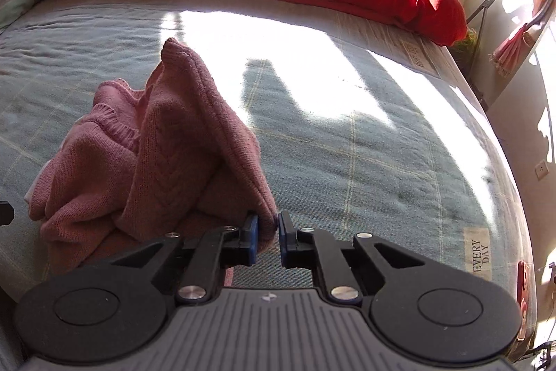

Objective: Fold clothes

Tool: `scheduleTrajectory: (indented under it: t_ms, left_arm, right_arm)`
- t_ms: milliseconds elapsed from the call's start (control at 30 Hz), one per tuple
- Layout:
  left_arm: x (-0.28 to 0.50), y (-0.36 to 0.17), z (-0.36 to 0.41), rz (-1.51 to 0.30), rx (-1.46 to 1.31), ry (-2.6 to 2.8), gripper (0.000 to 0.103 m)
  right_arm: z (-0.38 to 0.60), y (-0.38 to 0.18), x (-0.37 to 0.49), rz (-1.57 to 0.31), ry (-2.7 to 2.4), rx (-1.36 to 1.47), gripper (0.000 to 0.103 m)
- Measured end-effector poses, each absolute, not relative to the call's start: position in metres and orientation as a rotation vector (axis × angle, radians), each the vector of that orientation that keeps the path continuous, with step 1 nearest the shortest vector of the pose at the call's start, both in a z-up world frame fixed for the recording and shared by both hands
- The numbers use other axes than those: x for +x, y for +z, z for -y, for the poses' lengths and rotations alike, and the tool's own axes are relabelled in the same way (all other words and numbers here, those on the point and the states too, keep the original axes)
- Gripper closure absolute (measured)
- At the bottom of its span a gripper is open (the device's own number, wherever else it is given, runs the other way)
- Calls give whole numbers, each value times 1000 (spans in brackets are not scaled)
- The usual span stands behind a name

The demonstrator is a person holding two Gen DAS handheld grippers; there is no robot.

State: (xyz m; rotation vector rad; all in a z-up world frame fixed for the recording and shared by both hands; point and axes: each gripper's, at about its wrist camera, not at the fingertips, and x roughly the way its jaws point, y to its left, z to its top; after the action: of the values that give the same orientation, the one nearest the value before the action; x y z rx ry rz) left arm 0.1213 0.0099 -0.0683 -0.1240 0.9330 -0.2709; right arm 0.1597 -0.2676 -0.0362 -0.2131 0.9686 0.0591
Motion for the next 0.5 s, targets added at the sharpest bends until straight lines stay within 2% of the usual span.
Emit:
scheduleTrajectory:
  t_ms: [133, 167, 233, 333, 400, 500]
  left_arm:
    - [121, -69, -9, -933, -124, -280, 33]
    - [122, -70, -9, -934, -124, -281, 33]
    - [122, -70, -8, -939, -126, -284, 33]
    - [121, -71, -7, -945, -130, -289, 33]
    - [119, -70, -7, -946, -131, -293, 33]
    - [119, -71, -9, -953, -137, -290, 33]
  right_arm:
    - [288, -37, 158, -990, 54, -137, 100]
    - [291, -33, 156, -982, 76, -104, 97]
    - [291, -27, 156, -958, 101, -78, 84]
    - [289, -24, 163, -941, 148, -44, 82]
    - [290, -29, 173, -944, 178, -6, 76]
    - [292, -42, 188, -956, 214, 31, 62]
